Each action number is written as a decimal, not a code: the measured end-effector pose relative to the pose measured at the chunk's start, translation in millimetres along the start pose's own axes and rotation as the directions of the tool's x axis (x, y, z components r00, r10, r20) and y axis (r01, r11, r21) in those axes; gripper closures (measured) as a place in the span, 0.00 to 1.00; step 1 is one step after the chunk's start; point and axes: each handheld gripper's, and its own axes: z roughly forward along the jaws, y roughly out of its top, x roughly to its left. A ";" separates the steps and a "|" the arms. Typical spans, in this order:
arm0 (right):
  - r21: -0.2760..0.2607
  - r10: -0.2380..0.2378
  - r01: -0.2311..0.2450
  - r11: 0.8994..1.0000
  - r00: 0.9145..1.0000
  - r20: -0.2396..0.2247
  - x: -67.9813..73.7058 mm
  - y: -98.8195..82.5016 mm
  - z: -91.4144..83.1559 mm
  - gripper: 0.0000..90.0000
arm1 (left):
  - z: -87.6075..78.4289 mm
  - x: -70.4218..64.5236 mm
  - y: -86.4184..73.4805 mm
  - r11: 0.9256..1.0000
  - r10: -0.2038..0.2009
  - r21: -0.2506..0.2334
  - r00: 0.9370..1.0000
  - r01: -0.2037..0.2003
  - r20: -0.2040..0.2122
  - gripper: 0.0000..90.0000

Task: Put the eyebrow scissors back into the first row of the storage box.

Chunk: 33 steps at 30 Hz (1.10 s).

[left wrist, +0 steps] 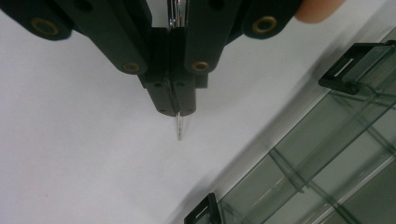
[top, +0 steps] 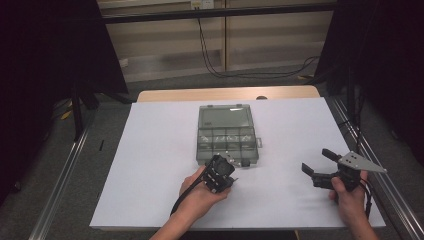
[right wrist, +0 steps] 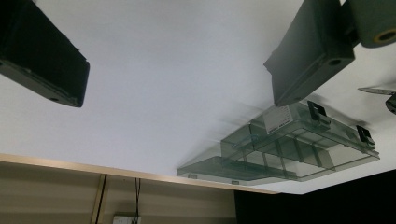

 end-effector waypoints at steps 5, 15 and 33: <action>-0.003 0.009 -0.009 1.000 1.000 0.001 -0.3 0.1 0.2 0.04 | 2.5 1.3 0.1 1.000 -0.003 0.013 1.000 0.003 0.005 0.99; -0.003 0.009 -0.009 1.000 1.000 0.000 -0.3 0.1 0.2 0.04 | 5.3 5.2 -2.4 1.000 0.001 0.022 1.000 -0.002 0.025 0.99; -0.003 -0.004 0.004 1.000 1.000 -0.001 0.5 -0.2 0.0 0.04 | -16.3 20.0 7.9 0.999 -0.021 -0.042 0.997 0.024 0.074 0.99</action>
